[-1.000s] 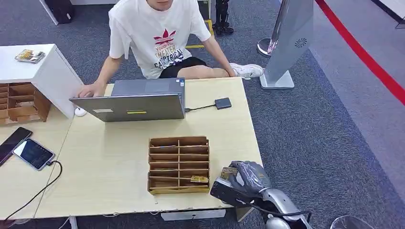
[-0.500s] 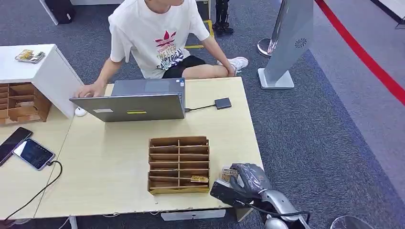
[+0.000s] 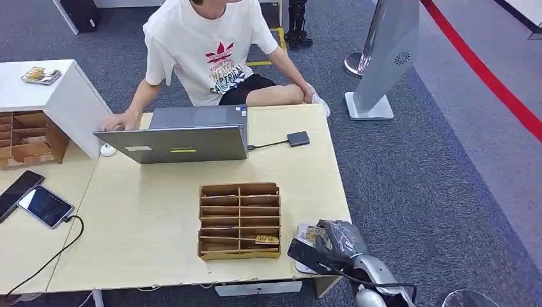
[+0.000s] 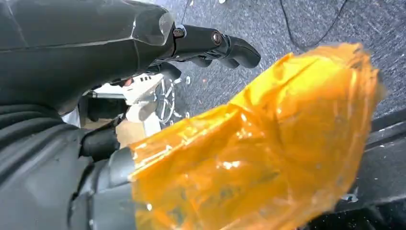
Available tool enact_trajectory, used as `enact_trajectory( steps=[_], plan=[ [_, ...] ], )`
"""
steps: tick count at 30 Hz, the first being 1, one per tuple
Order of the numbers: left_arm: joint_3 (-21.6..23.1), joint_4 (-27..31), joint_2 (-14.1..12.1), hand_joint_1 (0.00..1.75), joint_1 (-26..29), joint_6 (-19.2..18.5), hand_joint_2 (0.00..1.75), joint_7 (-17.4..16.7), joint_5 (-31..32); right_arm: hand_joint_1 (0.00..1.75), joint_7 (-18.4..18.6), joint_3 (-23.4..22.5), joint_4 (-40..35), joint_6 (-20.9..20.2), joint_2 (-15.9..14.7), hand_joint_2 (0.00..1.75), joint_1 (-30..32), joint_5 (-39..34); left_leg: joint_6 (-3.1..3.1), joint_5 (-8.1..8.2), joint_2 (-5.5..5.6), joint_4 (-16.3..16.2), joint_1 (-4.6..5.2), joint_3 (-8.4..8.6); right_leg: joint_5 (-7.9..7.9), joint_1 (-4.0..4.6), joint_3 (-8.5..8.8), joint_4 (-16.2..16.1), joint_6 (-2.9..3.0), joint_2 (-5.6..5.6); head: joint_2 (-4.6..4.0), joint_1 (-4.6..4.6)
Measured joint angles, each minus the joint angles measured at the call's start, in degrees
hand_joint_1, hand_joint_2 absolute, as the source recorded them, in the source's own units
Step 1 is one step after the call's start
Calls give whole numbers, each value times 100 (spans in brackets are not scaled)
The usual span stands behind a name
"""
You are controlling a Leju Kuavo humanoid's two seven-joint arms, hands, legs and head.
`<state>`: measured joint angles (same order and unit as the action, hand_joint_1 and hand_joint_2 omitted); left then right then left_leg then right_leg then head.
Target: Pass the card to the sensor for recognition and then transmit it.
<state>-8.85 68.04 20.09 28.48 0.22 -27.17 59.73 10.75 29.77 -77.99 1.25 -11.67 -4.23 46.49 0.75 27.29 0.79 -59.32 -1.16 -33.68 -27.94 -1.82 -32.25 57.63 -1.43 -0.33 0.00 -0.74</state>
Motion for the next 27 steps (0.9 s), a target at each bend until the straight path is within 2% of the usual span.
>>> enact_trajectory(
  steps=[9, 27],
  plan=[
    [-96, -76, 22, 0, -51, -4, 0, 52, 98, 175, -15, -251, 293, -9, 164, 175, -34, 0, -4, 7, -1, 1, 0, 41, -9, 0, 39, -8, -9, 0, 0, 2],
    [-120, -98, 31, 0, -55, -22, 0, 111, 181, 175, -15, -359, 396, -20, 273, 175, -42, 22, -7, 9, -3, 0, 0, 76, -7, 0, 77, -15, -12, 0, 0, 2]
  ],
)
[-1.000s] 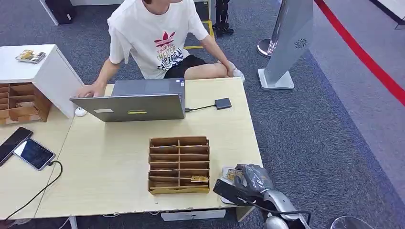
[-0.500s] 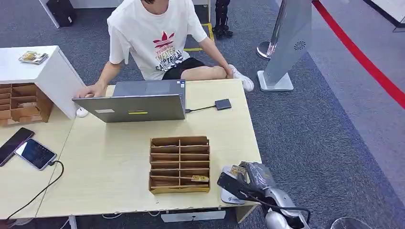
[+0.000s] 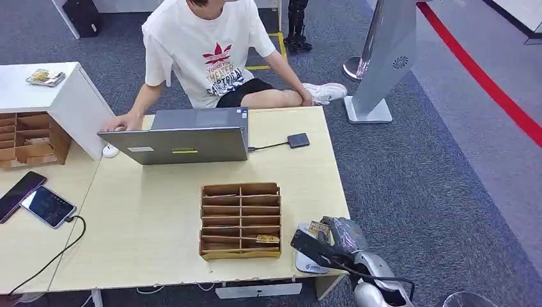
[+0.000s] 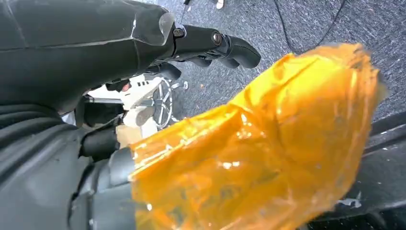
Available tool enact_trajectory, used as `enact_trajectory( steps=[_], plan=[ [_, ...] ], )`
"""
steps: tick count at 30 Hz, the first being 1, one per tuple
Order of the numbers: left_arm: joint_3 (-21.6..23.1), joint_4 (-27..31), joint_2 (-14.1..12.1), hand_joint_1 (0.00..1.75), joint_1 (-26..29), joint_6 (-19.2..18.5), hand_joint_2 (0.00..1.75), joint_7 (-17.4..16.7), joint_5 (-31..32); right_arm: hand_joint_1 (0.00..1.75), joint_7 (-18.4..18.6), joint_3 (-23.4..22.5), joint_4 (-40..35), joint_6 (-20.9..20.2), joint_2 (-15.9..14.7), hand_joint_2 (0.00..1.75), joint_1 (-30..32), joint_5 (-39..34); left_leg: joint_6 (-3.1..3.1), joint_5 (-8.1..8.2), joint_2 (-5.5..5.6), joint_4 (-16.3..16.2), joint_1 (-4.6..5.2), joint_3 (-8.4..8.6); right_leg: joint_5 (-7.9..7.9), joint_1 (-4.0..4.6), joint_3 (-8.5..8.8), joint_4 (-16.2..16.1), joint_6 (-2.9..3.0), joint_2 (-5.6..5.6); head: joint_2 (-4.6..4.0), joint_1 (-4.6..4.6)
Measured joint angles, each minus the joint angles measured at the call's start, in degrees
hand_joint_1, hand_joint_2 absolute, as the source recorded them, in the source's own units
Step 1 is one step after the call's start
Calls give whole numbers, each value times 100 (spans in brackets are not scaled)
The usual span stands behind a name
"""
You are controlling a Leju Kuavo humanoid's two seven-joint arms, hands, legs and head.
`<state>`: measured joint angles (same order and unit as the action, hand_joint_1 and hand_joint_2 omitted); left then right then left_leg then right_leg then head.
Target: Pass the card to the sensor for recognition and then transmit it.
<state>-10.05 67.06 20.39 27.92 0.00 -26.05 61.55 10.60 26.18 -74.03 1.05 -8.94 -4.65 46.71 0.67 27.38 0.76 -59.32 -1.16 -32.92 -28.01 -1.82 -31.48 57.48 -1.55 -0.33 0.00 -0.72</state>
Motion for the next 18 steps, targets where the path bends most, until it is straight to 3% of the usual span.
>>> enact_trajectory(
  steps=[18],
  plan=[
    [-26, -31, 2, 0, -2, -13, 0, 68, 46, 175, 0, -55, 26, -24, 31, 175, -2, 0, -4, 2, 0, 0, 0, 6, 0, 0, 8, -1, 0, 0, 0, 0]
  ],
)
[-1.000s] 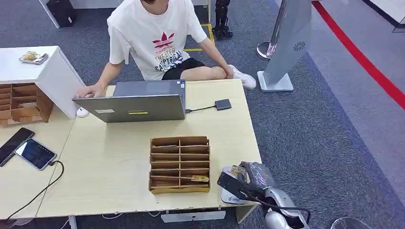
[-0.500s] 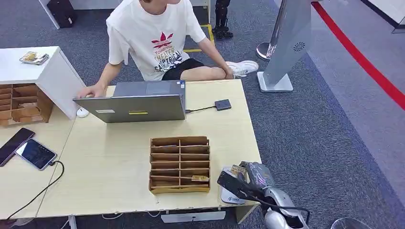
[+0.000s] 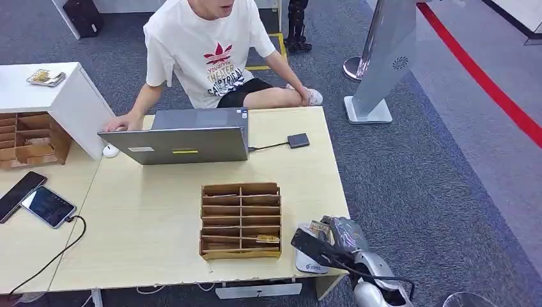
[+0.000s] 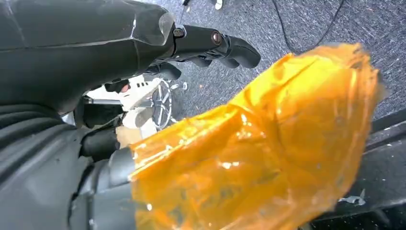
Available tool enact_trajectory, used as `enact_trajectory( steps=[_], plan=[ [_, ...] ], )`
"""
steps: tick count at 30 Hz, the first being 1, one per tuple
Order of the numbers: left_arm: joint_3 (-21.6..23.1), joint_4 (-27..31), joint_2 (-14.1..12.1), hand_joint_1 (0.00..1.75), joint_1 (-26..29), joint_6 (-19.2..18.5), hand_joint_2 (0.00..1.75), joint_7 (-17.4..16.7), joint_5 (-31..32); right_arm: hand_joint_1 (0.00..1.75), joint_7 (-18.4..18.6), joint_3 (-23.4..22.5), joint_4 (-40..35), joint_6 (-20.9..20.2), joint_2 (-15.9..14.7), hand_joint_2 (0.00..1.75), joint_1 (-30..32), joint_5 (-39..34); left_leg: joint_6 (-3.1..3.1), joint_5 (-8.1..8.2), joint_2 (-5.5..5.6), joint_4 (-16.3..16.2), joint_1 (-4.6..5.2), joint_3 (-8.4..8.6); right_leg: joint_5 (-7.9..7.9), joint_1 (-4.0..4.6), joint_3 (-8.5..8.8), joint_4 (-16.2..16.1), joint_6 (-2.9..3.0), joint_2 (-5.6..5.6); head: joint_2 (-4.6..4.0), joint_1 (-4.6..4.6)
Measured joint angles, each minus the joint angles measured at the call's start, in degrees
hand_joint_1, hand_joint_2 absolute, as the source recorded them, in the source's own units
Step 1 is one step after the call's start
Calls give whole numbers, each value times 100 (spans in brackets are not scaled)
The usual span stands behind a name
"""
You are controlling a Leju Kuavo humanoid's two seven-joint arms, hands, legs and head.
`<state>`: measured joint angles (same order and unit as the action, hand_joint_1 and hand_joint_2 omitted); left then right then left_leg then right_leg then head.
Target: Pass the card to the sensor for recognition and then transmit it.
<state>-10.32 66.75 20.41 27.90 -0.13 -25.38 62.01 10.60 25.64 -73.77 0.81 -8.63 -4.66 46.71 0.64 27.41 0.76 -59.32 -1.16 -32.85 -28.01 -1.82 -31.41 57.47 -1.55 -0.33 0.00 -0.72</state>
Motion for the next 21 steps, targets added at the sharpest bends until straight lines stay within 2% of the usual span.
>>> enact_trajectory(
  steps=[21],
  plan=[
    [-9, -2, 7, 0, -1, -2, 0, 31, 15, 175, -7, -11, -6, -9, 2, 175, 3, 0, 0, 0, 0, 0, 0, 2, 0, 0, 1, -2, 0, 0, 0, 0]
  ],
)
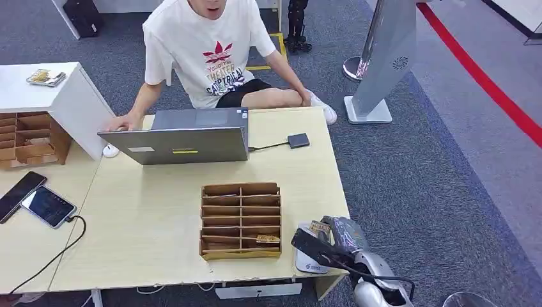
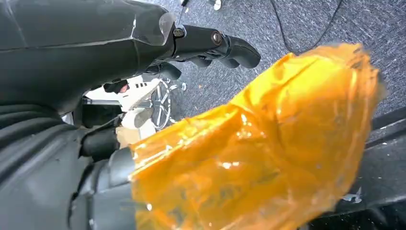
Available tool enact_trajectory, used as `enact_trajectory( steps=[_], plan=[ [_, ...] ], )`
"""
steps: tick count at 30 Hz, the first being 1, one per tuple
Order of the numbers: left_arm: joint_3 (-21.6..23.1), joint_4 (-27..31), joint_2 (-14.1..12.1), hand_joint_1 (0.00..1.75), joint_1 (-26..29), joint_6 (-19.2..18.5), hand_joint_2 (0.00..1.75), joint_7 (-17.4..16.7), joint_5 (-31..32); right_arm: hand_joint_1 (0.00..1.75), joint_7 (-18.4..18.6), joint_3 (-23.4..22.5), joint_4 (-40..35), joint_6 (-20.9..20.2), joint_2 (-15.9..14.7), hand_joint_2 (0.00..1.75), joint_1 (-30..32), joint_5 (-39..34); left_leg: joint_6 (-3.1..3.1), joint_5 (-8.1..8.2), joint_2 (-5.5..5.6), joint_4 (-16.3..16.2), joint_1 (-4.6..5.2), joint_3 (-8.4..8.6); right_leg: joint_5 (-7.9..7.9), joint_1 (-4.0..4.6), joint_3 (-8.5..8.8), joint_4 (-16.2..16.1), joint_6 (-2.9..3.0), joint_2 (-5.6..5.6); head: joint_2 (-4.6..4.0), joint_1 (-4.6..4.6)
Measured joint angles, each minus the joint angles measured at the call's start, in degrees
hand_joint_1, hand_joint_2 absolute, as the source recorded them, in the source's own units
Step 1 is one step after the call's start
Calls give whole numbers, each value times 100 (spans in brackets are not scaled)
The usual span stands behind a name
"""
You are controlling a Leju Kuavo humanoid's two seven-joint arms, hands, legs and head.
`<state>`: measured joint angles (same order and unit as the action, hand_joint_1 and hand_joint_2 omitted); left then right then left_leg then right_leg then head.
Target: Pass the card to the sensor for recognition and then transmit it.
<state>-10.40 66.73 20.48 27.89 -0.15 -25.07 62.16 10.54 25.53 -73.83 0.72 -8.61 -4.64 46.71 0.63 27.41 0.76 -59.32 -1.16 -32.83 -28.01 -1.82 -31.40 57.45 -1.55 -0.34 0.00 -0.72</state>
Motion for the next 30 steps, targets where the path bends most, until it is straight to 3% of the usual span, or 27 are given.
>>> enact_trajectory(
  steps=[30],
  plan=[
    [-48, 0, 2, 0, -2, -2, 0, 0, 7, 175, 0, -2, 0, 0, 0, 175, 3, 0, 0, 0, 0, 0, 0, 0, 0, 0, 2, -4, 0, 0, 0, 0]
  ],
)
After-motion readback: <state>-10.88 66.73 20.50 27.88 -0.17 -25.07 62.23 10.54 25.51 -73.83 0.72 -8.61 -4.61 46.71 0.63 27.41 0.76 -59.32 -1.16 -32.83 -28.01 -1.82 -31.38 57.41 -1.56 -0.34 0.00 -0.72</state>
